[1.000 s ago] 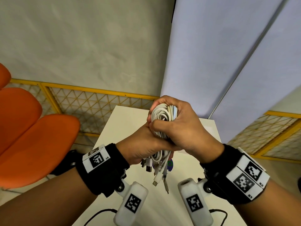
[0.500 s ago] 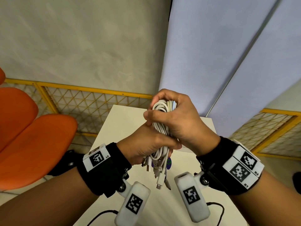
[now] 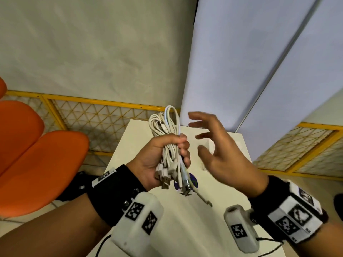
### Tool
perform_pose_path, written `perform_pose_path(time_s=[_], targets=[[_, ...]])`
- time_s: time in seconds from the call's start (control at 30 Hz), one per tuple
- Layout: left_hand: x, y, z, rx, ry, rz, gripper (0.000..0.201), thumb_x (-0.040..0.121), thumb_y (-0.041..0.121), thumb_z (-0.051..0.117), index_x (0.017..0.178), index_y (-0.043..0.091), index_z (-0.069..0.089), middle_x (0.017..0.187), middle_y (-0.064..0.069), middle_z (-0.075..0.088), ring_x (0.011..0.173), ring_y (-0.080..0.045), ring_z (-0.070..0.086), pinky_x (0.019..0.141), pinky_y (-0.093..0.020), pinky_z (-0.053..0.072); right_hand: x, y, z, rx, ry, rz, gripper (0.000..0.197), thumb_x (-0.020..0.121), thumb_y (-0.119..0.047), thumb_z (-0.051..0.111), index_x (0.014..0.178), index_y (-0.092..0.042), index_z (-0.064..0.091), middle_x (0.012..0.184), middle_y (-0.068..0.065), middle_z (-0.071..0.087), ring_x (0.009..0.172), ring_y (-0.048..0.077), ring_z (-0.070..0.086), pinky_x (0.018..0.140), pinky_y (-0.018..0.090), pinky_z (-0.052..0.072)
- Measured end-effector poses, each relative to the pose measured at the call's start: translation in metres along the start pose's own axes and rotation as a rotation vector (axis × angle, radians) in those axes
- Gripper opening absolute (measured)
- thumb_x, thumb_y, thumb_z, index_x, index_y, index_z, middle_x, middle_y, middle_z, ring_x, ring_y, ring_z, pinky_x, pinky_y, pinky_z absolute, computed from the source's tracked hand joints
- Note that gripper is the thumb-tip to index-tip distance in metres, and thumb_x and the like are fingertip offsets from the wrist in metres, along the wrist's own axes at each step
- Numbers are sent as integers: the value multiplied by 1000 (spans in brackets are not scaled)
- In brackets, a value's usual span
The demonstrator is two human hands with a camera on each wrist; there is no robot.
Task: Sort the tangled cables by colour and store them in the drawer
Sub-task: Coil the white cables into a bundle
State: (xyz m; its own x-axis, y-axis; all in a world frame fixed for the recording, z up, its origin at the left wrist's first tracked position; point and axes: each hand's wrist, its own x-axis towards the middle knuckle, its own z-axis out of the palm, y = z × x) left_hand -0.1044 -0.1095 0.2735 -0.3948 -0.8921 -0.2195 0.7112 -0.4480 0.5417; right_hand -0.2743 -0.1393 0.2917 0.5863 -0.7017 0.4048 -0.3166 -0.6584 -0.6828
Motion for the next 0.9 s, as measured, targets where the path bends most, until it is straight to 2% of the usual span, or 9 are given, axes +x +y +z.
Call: perform_pose_path(time_s=[0.07,0.17,0.3,0.4,0.47,0.53,0.63,0.77,0.9], targets=[[-2,4,0,-37,25,20,22,67,3,77,70,10,56,59,-1,53,53,-14,59,59,-30,57,-14,5,3,-259,-68,-120,84,75,7,59,146,-26,31,148,-3,34,140,13,34,107,39,41],[-6,4,6,-82,33,-6,14,84,10,55,70,11,54,56,1,51,54,-13,60,60,-29,57,-26,7,10,-417,-132,-251,88,77,-18,75,149,-28,26,156,7,23,145,24,25,109,45,38],[-7,1,11,-111,46,-64,3,81,8,60,80,9,58,59,-2,58,54,-16,65,53,-31,58,-30,2,19,-446,-53,-334,83,79,-48,76,145,-28,31,156,13,20,148,30,21,106,51,38],[-4,-2,4,-57,40,-118,21,71,4,78,88,8,66,70,-6,65,59,-18,68,57,-33,59,-29,-1,21,-499,20,-400,48,97,-43,44,142,-29,37,155,13,21,148,33,19,107,53,35],[-4,-3,1,51,46,-116,28,68,13,83,92,7,69,84,-6,63,78,-19,67,69,-34,58,-28,-3,21,-543,25,-436,44,100,-42,27,140,-29,42,154,15,23,148,34,20,111,54,30],[-5,-4,1,84,23,-158,33,72,19,82,101,8,72,99,-6,60,97,-20,63,84,-33,50,-28,-2,21,-573,13,-486,38,100,-37,39,137,-30,47,152,15,27,146,35,23,111,55,29],[-6,-3,-3,53,-23,-198,31,75,13,78,104,5,74,100,-11,70,97,-25,70,86,-35,53,-32,1,23,-558,-16,-523,41,95,-29,60,135,-29,51,149,13,34,145,34,27,109,54,31],[-8,-1,-6,73,-46,-185,28,81,15,71,107,6,70,101,-11,69,97,-24,70,81,-35,53,-35,1,21,-463,-22,-534,30,96,-30,57,125,-24,62,143,10,40,143,31,31,104,52,36],[-8,-3,-8,64,-52,-207,15,80,18,76,92,9,70,87,-4,66,82,-14,64,74,-22,31,-38,-1,17,-391,-16,-503,24,93,-25,56,114,-19,65,133,8,46,133,29,36,90,51,42]])
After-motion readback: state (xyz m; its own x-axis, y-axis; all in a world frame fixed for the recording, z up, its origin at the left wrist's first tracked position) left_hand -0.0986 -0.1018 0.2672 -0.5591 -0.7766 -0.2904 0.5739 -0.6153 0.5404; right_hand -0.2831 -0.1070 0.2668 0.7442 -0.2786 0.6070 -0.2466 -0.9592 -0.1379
